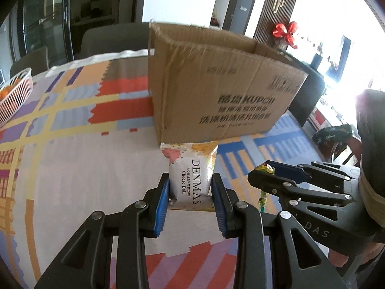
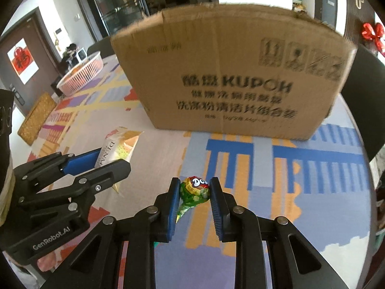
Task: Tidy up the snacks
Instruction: 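Carry the green candy and DENMAS pastry into the box and release both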
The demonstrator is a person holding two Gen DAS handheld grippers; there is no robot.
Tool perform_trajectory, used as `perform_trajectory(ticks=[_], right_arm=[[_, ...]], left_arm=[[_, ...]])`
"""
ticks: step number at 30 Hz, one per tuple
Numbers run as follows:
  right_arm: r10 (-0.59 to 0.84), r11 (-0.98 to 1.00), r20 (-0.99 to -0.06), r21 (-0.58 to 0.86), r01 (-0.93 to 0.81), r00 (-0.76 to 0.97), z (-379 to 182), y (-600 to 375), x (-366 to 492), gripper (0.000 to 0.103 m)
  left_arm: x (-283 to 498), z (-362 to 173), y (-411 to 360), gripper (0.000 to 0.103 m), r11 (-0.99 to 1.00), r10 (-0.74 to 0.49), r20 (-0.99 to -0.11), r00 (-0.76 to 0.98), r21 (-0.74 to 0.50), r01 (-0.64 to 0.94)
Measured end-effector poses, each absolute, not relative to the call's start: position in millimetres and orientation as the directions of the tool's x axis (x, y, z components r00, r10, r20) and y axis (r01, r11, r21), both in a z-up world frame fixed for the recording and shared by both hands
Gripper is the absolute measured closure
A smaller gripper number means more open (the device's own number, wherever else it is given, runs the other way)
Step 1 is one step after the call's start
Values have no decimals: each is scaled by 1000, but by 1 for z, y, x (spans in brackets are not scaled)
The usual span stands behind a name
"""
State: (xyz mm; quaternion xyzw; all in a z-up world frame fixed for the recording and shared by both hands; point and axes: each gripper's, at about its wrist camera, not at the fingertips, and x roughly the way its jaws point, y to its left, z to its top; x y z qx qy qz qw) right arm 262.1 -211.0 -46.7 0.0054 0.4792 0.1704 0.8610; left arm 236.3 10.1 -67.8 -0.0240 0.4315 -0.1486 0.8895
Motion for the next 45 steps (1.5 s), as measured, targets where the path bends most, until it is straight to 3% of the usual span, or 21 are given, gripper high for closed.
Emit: perform_trajectory(ticks=[26,45], right_arm=[[305,951,-609,152,-270,732,81,-258,237,77],[308,951,-549,151,-270,777,134,-269,278,77]], left_arm=[[231,48,-19,69,952,-302,-577,759,-139,273],[280,90,-29,69,951,-305,-550,778,-131,280]])
